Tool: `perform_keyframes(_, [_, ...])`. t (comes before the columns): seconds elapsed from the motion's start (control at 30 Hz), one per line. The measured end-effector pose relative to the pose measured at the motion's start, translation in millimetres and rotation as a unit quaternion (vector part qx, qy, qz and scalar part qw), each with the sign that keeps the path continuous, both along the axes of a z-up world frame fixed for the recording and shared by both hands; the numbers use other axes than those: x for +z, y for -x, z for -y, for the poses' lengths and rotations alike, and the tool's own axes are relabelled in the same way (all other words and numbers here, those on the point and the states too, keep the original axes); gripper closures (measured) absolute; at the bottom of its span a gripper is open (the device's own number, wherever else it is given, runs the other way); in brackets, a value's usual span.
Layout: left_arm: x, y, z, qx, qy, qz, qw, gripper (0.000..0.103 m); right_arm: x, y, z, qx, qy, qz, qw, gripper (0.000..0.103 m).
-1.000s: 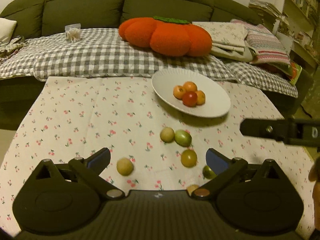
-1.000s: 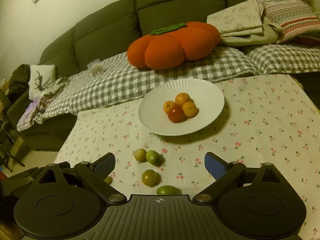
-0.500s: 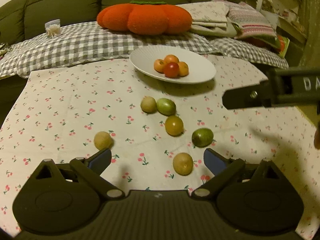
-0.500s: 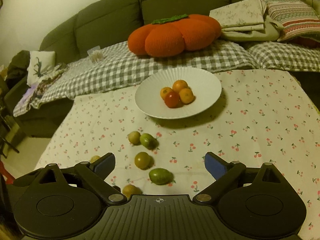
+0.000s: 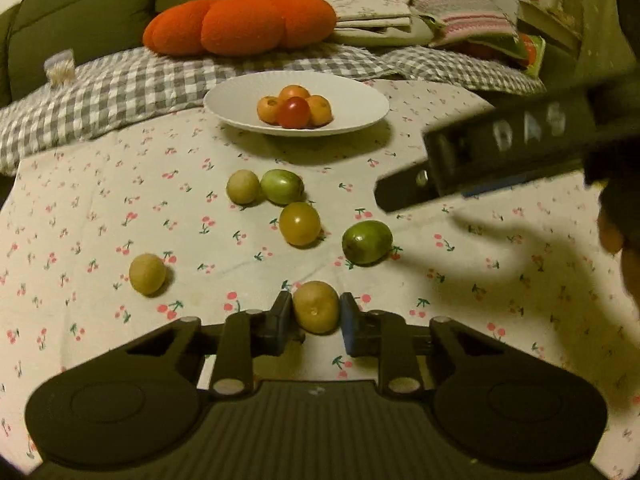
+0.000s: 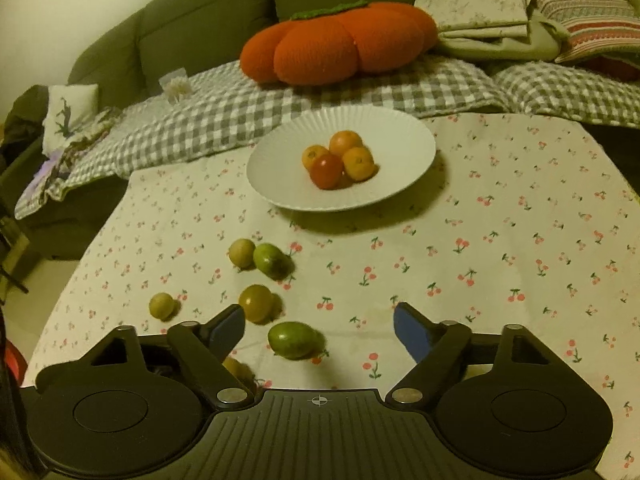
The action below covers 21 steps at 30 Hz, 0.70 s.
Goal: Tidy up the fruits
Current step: 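Grasp a pale yellow fruit with the left tool while the right tool grasps a green fruit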
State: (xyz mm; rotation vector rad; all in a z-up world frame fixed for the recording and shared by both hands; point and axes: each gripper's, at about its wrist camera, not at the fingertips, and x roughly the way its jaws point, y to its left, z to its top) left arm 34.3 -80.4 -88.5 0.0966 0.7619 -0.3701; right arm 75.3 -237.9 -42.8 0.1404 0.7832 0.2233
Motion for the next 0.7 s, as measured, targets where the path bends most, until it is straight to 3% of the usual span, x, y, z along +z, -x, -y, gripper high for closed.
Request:
perform_keyframes(0.13, [6, 2, -13, 0.016, 0.015, -0.008, 0.9997, 0.079, -7, -3, -2, 0.009, 0.005, -0.012, 1.0, 0.035])
perform_keyframes(0.6, [7, -4, -59, 0.085, 0.036, -0.044, 0.9947, 0.079, -29, -6, -32, 0.062, 0.045, -0.021, 0.997, 0.036])
perform_keyframes(0.7, [9, -5, -62, 0.089, 0.039, -0.041, 0.9944, 0.079, -36, -10, -37, 0.066, 0.057, -0.025, 0.996, 0.042])
